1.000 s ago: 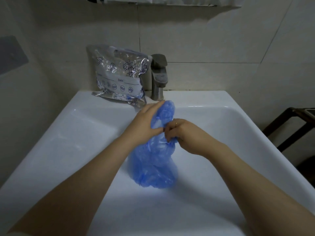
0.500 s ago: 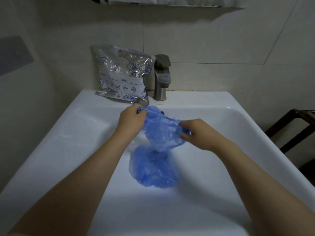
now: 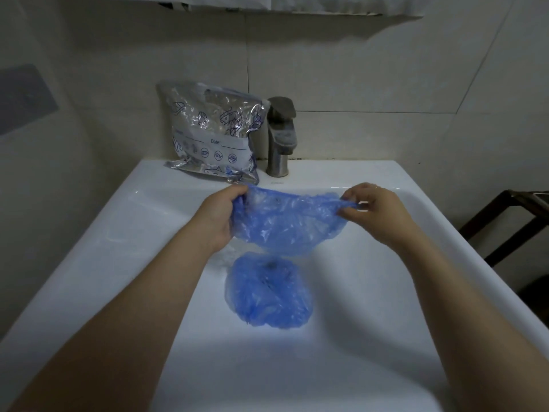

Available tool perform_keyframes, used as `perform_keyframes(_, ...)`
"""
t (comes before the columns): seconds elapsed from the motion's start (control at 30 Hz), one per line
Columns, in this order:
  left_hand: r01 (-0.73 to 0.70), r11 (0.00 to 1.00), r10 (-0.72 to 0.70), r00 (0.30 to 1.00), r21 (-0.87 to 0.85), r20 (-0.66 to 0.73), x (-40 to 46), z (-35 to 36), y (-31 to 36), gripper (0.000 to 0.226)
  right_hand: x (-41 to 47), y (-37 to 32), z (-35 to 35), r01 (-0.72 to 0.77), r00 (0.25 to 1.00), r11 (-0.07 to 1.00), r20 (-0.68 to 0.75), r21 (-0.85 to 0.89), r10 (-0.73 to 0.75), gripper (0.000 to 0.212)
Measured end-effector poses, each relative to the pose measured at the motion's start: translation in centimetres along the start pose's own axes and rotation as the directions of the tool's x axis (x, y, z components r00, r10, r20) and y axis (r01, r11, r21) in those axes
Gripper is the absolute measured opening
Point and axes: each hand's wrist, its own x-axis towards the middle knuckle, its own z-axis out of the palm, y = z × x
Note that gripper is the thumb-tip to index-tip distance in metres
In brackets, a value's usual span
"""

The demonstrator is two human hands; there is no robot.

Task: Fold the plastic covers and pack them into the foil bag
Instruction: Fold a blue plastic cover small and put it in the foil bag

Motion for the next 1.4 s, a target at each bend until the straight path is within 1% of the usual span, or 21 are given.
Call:
perform_keyframes(0.1,-0.099,0.993,0.099,0.995,0.058,0.001,0.2,0.5,-0.8,0.016,0.1,-0.1,0.5,-0.065,0.997,0.993,-0.027,0.1,0.068,0.022)
perform_keyframes(0.2,-0.15,0.985,0.154,0.987,0.086,-0.04,0.4,0.4,-1.2,0.02,0.0,-0.5,0.8,-0.084,0.995,0.981,-0.032,0.174,0.09,0.024)
perform_keyframes(0.27,-0.172,0.966,0.179,0.984,0.191,-0.016,0.6,0.0,-1.3,0.02,0.2,-0.3,0.5,-0.105,0.993,0.994,-0.056,0.018,0.106,0.024)
perform_keyframes(0.3,-0.2,0.927,0.202,0.979,0.318,0.027,0.7,-0.3,-1.3,0.021,0.3,-0.1,0.2,-0.117,0.991,0.988,-0.08,-0.1,0.109,0.019)
perform_keyframes(0.37,-0.285,0.751,0.239,0.958,0.595,0.157,0.6,-1.2,-1.0,0.018,0.5,0.8,-0.4,-0.196,0.975,0.96,-0.146,-0.199,0.169,0.017)
perform_keyframes(0.43,-0.375,0.551,0.246,0.927,0.746,0.283,0.4,-1.7,-0.8,0.013,0.6,1.9,-0.9,-0.303,0.938,0.952,-0.193,-0.052,0.288,0.018)
perform_keyframes(0.5,-0.437,0.457,0.31,0.894,0.775,0.323,0.7,-1.8,-1.0,0.013,0.4,1.8,-1.4,-0.363,0.895,0.846,-0.106,0.391,0.433,0.019)
perform_keyframes(0.53,-0.439,0.475,0.366,0.887,0.763,0.283,1.1,-1.8,-1.2,0.016,0.3,1.4,-1.5,-0.363,0.893,0.714,0.004,0.599,0.45,0.022)
perform_keyframes(0.57,-0.414,0.58,0.4,0.895,0.702,0.197,1.4,-1.7,-1.4,0.017,0.3,1.0,-1.5,-0.35,0.903,0.565,0.11,0.747,0.415,0.025)
perform_keyframes(0.63,-0.294,0.891,0.31,0.951,0.345,0.007,2.2,-1.7,-1.4,0.015,0.2,0.1,-1.4,-0.318,0.929,0.321,0.226,0.892,0.293,0.029)
perform_keyframes(0.67,-0.196,0.976,0.2,0.979,0.099,-0.03,2.6,-1.8,-1.3,0.017,0.2,-0.4,-1.4,-0.307,0.939,0.24,0.253,0.921,0.232,0.03)
perform_keyframes(0.7,-0.083,0.989,0.083,0.997,-0.121,-0.007,2.6,-2.1,-1.1,0.021,0.2,-0.9,-1.2,-0.315,0.942,0.182,0.282,0.932,0.184,0.028)
perform_keyframes(0.77,0.069,0.952,-0.049,0.996,-0.299,0.074,2.4,-2.7,-0.6,0.031,-0.1,-1.3,-0.9,-0.385,0.92,0.154,0.364,0.91,0.148,0.026)
perform_keyframes(0.83,0.098,0.947,-0.062,0.99,-0.304,0.128,2.0,-2.5,-0.2,0.039,-0.3,-1.2,-0.6,-0.496,0.866,0.245,0.454,0.833,0.21,0.025)
perform_keyframes(0.93,0.071,0.955,-0.025,0.987,-0.287,0.161,1.2,-1.4,-0.2,0.034,-0.5,-0.5,-0.8,-0.617,0.785,0.359,0.516,0.7,0.344,0.027)
perform_keyframes(1.0,0.038,0.955,0.01,0.988,-0.295,0.156,1.3,-1.2,-0.2,0.027,-0.6,-0.2,-1.1,-0.595,0.798,0.31,0.499,0.742,0.338,0.026)
perform_keyframes(1.13,0.002,0.933,0.079,0.974,-0.359,0.211,1.5,-1.8,-0.4,0.033,-0.8,0.7,-1.7,-0.391,0.916,0.029,0.386,0.92,0.111,0.059)
perform_keyframes(1.2,-0.017,0.927,0.119,0.961,-0.376,0.249,1.3,-1.7,-0.6,0.035,-0.8,0.9,-1.5,-0.355,0.934,0.006,0.355,0.935,0.041,0.055)
perform_keyframes(1.27,-0.052,0.935,0.146,0.958,-0.351,0.246,1.4,-1.6,-0.9,0.034,-0.7,1.1,-1.0,-0.325,0.944,-0.044,0.327,0.945,0.05,0.058)
perform_keyframes(1.33,-0.062,0.961,0.138,0.952,-0.271,0.273,1.7,-1.8,-1.1,0.049,-0.4,1.4,-0.5,-0.268,0.961,-0.085,0.273,0.96,0.049,0.059)
perform_keyframes(1.4,-0.051,0.979,0.103,0.96,-0.196,0.262,1.6,-1.5,-1.4,0.044,-0.2,1.4,-0.2,-0.262,0.963,-0.091,0.267,0.961,0.047,0.052)
